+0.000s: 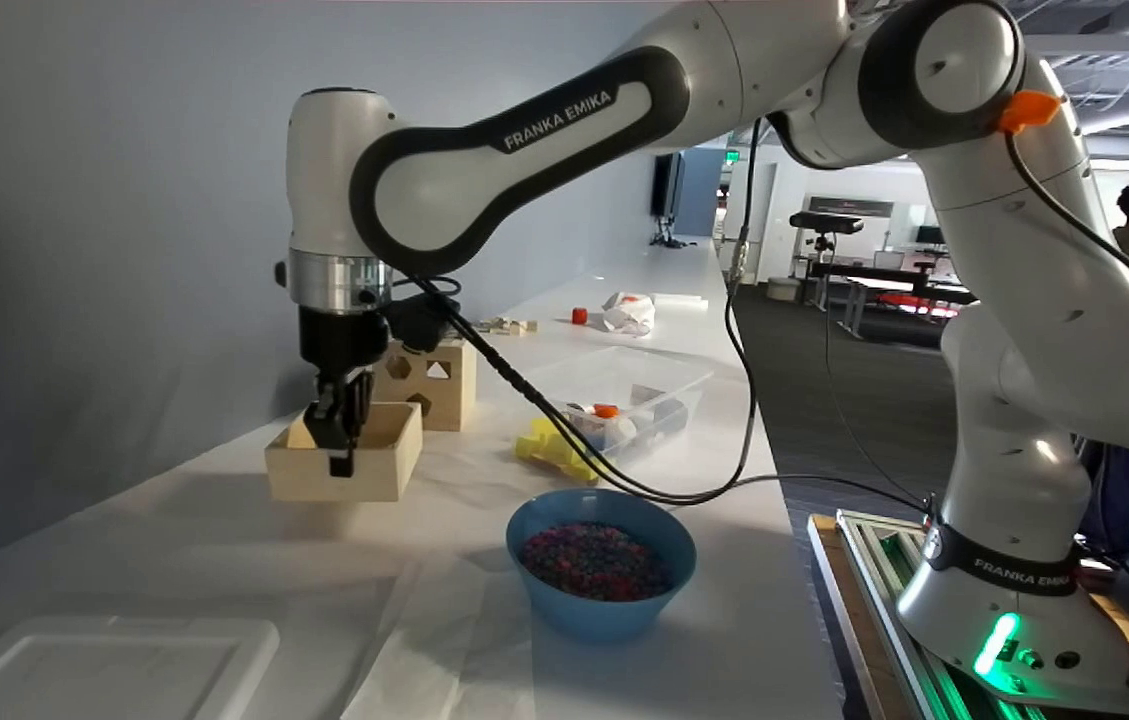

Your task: Move the small crate to the left, then put the round orange object inside it

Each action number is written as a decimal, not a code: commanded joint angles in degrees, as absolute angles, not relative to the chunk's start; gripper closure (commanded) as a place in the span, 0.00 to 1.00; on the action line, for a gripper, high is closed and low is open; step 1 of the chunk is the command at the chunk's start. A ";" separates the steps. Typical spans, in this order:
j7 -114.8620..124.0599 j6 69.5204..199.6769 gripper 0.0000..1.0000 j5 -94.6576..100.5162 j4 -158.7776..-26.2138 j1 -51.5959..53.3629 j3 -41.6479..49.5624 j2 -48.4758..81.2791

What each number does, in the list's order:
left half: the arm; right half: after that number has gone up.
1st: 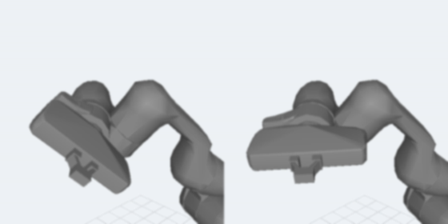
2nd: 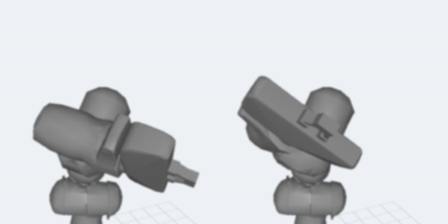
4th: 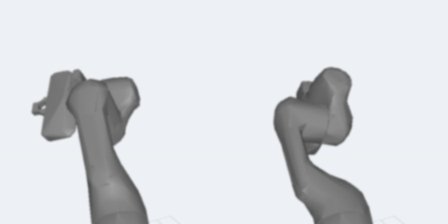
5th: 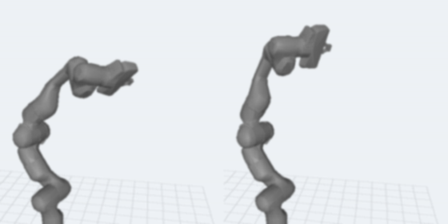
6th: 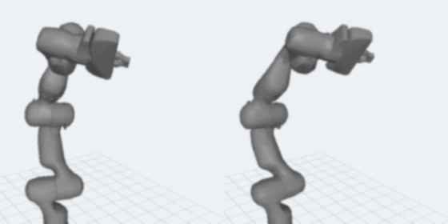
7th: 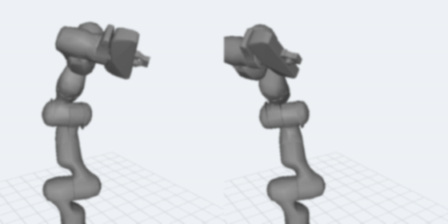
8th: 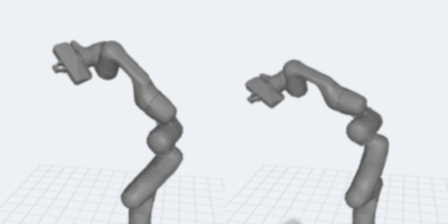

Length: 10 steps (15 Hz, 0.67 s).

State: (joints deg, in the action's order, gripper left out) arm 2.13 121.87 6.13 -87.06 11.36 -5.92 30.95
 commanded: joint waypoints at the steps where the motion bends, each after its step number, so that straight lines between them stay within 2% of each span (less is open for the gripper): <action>1: 3.52 121.37 0.98 6.22 -82.61 12.40 -5.55 34.17; 2: 3.53 121.28 0.98 6.05 -82.06 12.43 -5.60 34.67; 3: 3.47 121.22 0.68 5.85 -81.48 12.45 -5.66 35.17; 5: 3.31 120.90 0.61 5.63 -80.51 12.47 -5.73 35.92; 10: 5.60 122.50 0.27 7.41 -84.14 13.03 -4.44 30.57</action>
State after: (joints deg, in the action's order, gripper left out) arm 2.66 121.87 6.06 -82.12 12.00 -5.95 34.48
